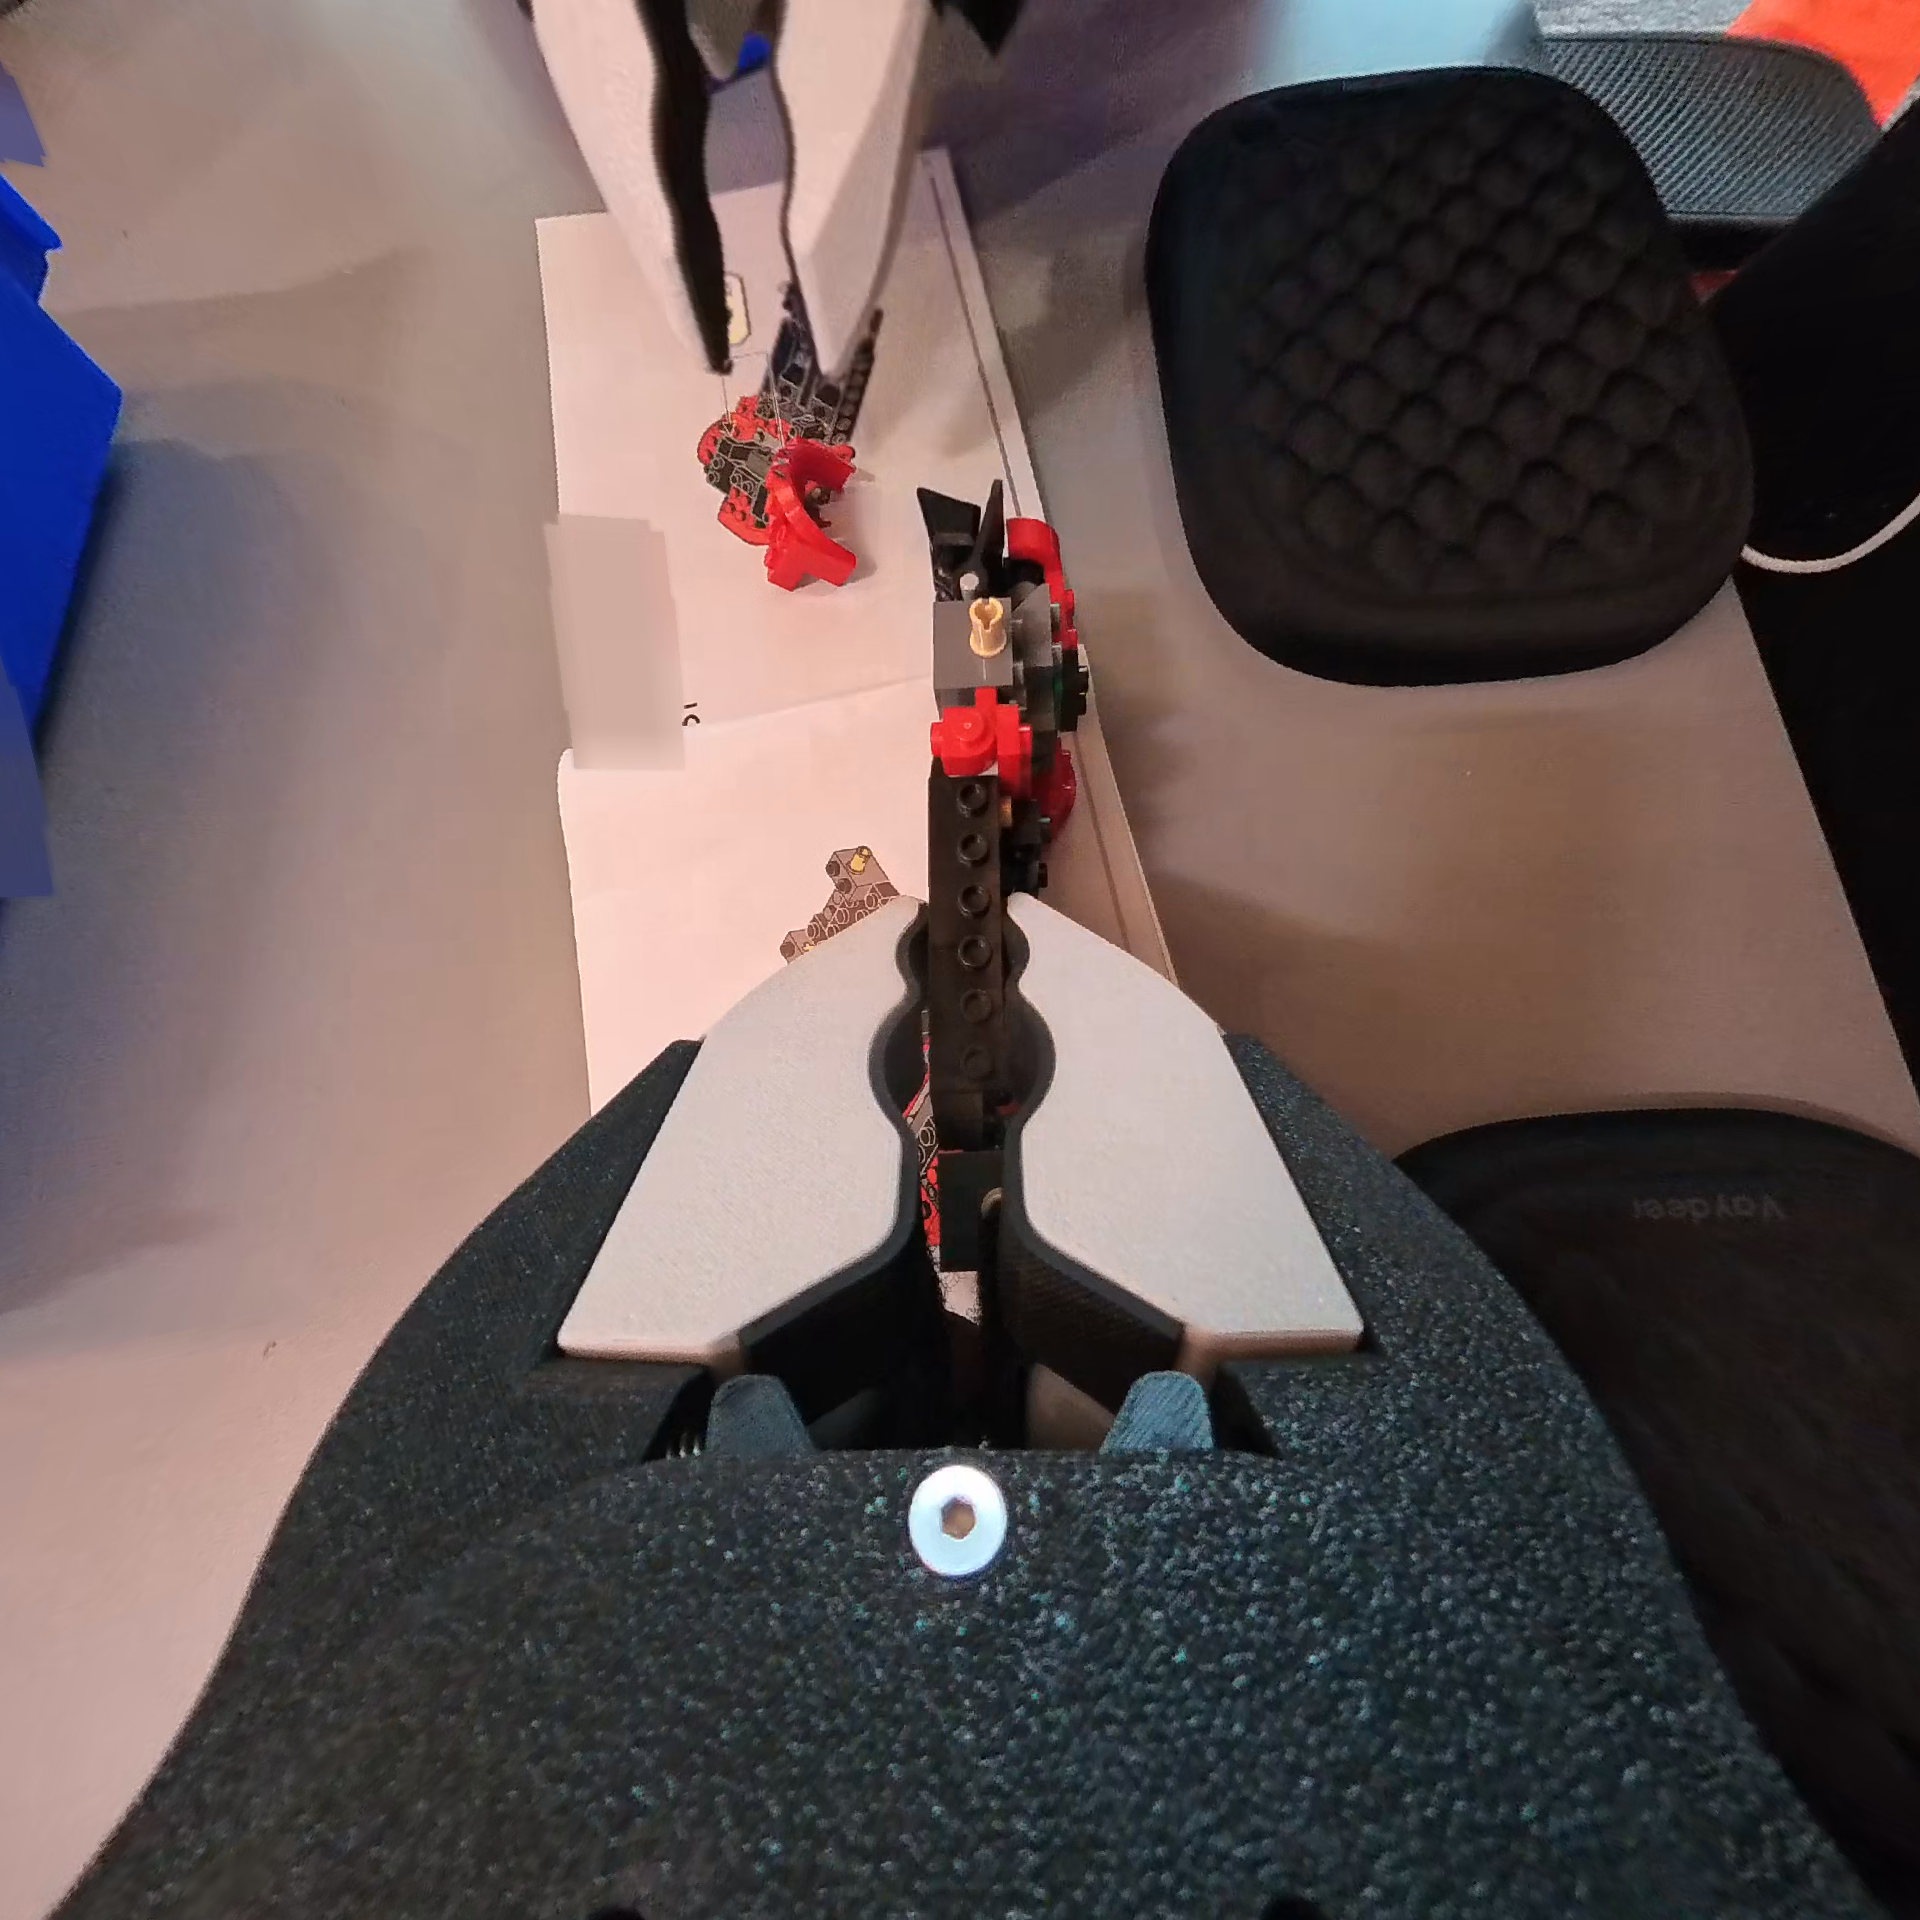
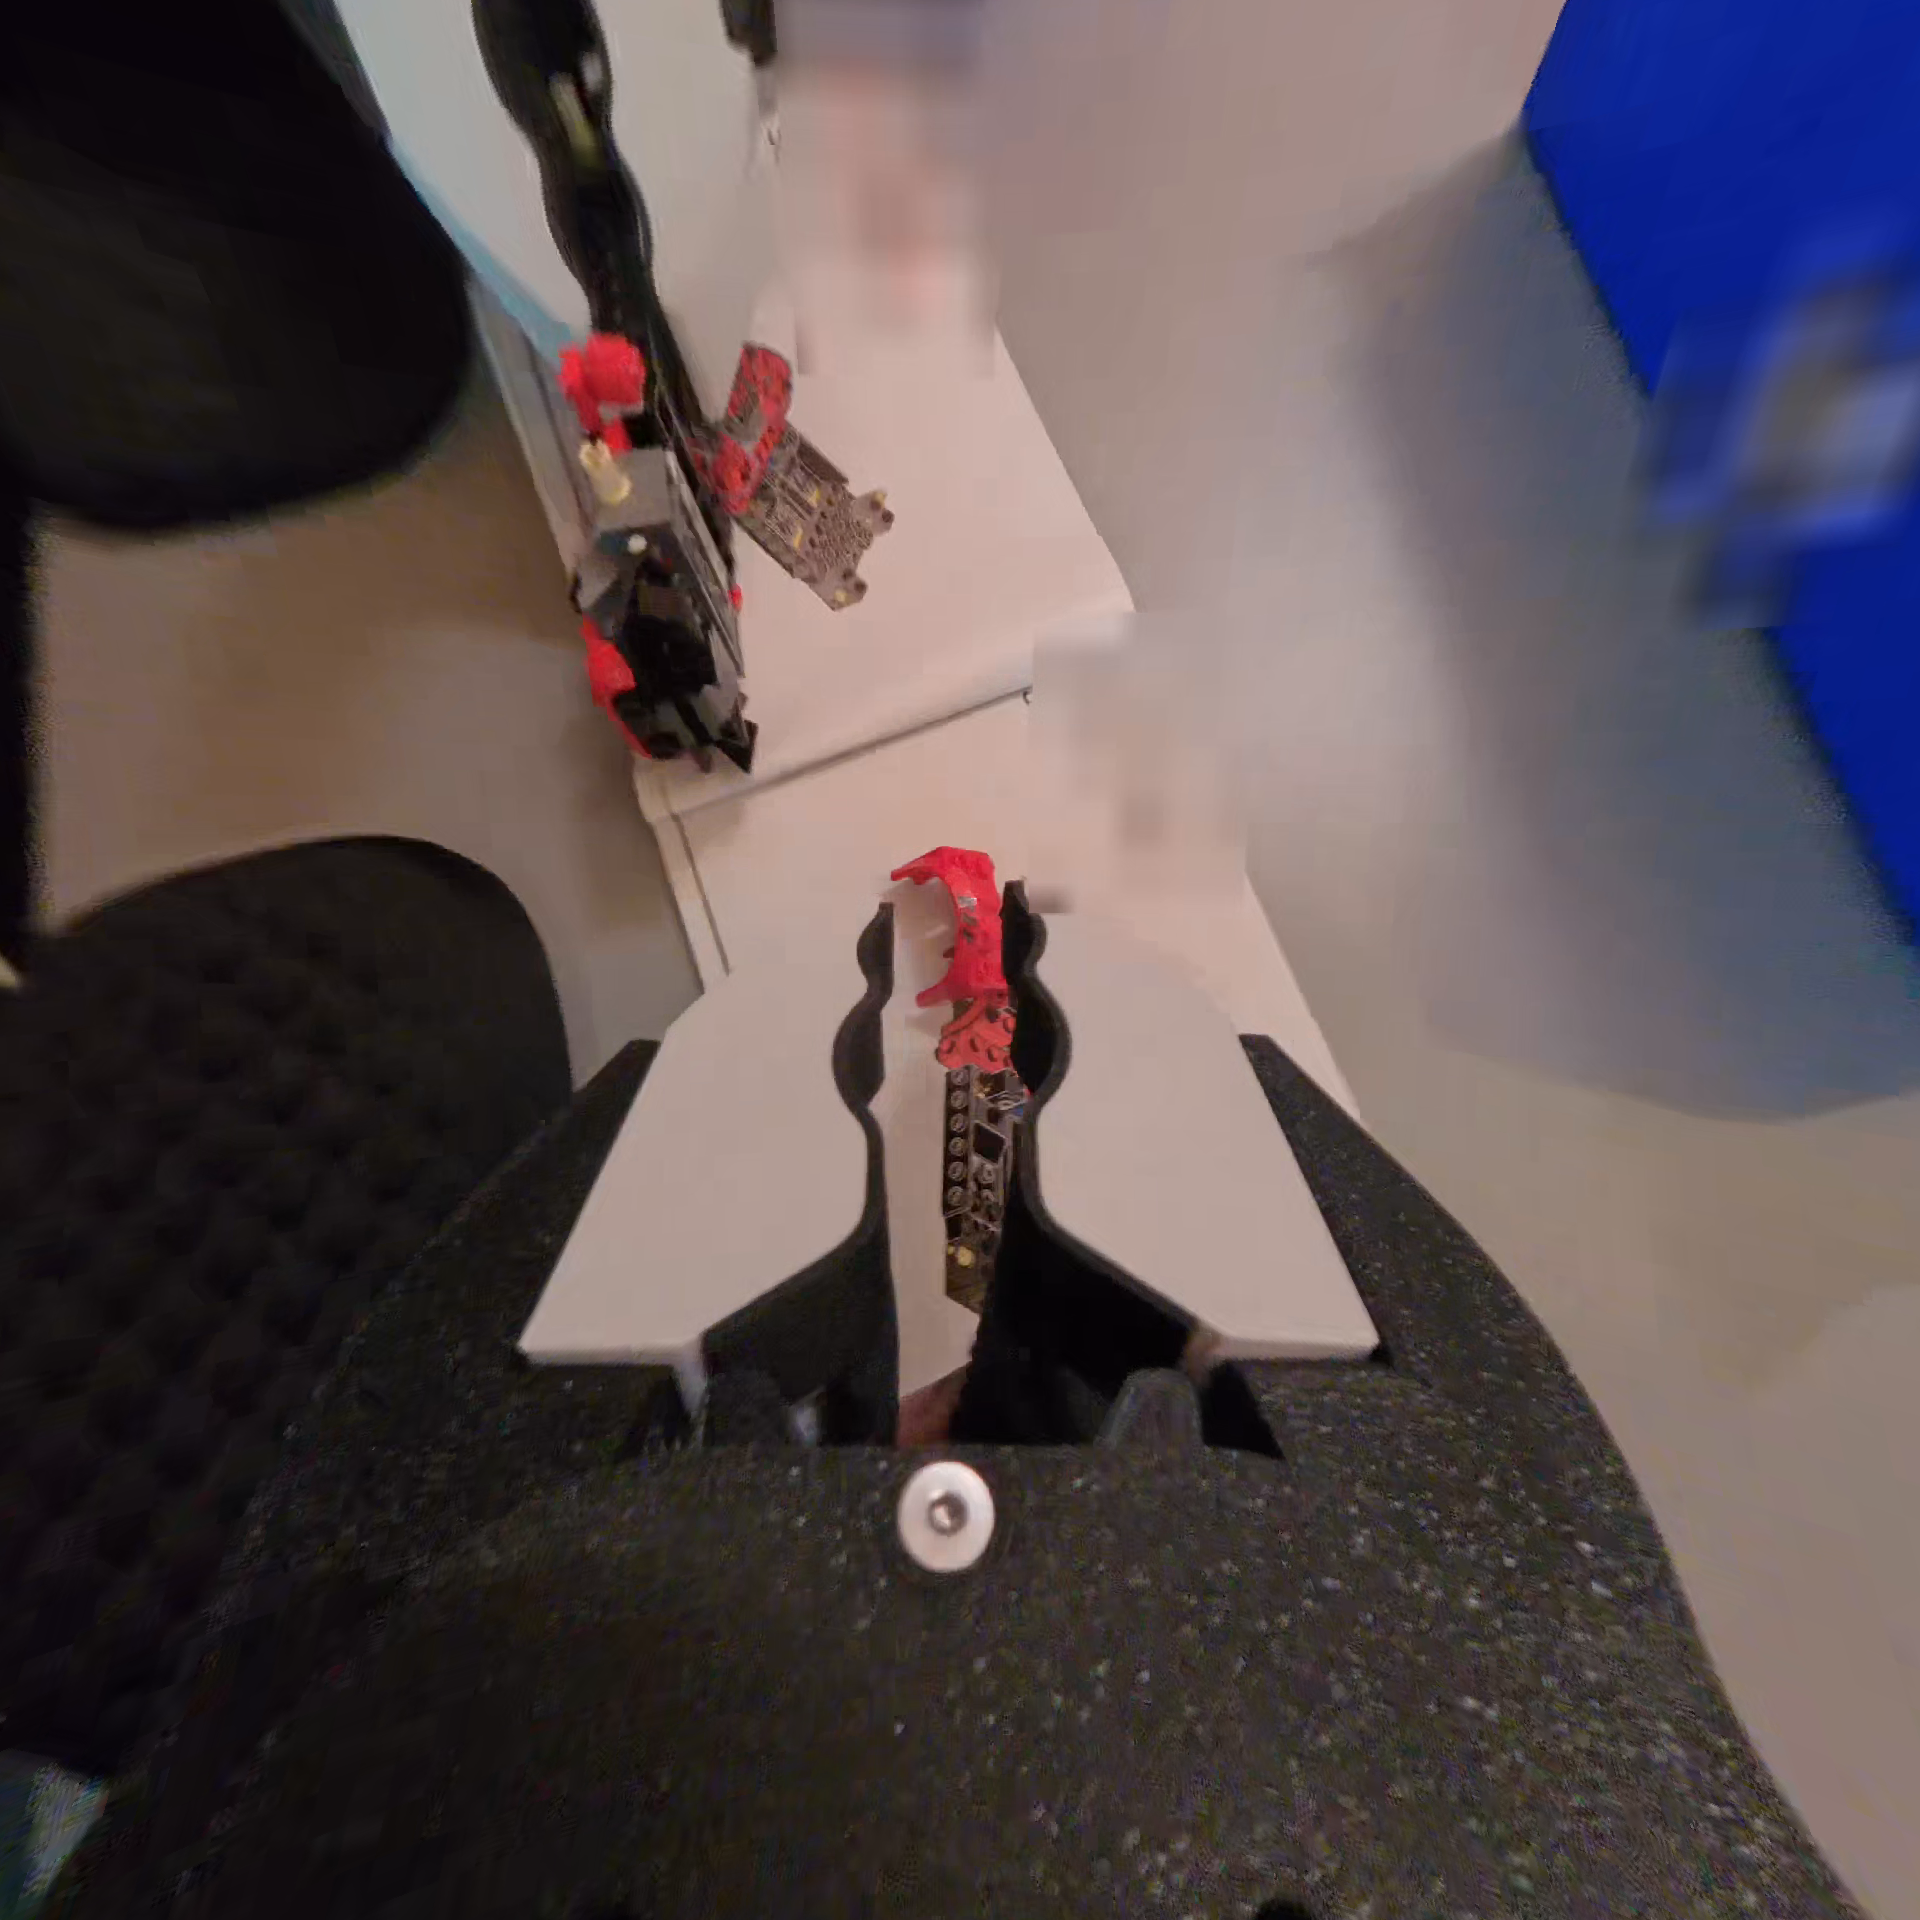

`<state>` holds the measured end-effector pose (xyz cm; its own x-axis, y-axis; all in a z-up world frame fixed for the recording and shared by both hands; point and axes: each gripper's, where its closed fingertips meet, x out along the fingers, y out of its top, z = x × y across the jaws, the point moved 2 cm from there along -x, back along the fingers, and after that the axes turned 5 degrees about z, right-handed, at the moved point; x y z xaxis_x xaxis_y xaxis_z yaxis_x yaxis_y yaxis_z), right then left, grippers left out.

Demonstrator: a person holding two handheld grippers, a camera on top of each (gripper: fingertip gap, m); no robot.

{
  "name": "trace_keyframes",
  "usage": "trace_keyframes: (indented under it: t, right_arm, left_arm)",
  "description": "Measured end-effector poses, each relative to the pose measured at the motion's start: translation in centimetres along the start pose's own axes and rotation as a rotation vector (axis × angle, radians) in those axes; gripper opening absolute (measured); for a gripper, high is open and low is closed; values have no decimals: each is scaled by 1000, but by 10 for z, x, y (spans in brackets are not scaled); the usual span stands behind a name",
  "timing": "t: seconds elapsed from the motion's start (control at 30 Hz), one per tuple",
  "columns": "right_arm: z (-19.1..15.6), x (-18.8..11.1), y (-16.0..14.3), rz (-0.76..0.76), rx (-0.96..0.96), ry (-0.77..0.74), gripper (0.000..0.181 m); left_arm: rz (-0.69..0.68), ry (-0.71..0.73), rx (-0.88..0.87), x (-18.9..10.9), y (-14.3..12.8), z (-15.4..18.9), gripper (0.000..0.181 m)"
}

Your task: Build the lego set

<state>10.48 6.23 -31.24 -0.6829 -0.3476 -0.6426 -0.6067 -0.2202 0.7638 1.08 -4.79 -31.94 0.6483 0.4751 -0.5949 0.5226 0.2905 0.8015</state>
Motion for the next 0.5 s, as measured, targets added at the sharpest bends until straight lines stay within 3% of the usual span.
trace_keyframes:
  t: [0.13, 0.27, 0.5]
  right_arm:
    - [4, 3, -8, 37, 161, 111, 20]
    - [5, 10, -25, -17, 133, 50, 24]
    - [0, 17, -14, 73, -5, -43, 6]
  left_arm:
    - [2, -1, -6, 0, 0, 0, 9]
    - [5, -2, -11, 0, 0, -1, 9]
    - [17, -20, -46, 2, 1, -2, 9]
